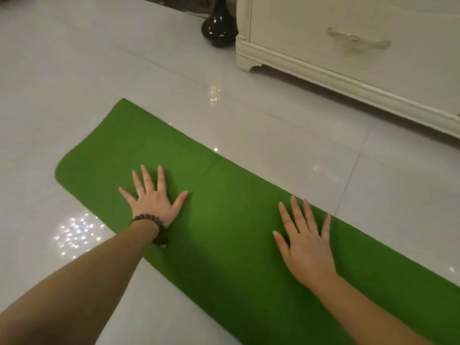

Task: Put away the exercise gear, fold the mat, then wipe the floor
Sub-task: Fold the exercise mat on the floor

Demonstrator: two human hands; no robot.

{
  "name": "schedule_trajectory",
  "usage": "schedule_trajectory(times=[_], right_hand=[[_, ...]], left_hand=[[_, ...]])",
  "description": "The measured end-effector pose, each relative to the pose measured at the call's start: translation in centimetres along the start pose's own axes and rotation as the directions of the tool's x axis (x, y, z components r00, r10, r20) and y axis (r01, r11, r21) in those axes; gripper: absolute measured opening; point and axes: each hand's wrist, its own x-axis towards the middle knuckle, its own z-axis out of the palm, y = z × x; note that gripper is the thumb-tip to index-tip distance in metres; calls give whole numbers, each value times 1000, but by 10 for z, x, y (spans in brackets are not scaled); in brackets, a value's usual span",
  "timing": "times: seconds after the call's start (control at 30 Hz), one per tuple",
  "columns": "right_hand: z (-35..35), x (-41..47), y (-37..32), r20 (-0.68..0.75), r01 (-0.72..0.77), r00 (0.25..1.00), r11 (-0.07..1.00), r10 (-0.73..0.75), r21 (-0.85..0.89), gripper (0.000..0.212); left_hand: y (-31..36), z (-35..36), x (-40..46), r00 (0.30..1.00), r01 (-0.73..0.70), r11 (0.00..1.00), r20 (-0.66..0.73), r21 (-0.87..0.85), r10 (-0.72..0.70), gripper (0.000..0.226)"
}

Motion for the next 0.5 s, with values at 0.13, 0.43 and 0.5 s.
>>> schedule_trajectory(times=[0.13,0.43,0.5], right_hand=[[-3,73,-90,-25,333,942,942,-334,-40,56],[-14,207,-138,82,-16,997,1000,15,13,60],[-19,219,-165,-31,154,987,987,-155,-43,60]], left_hand=[[-29,3,22,994,96,991,63,-96,-90,105],[-33,10,28,995,93,988,56,-127,-87,98],[-32,9,27,995,90,987,55,-130,-84,95]])
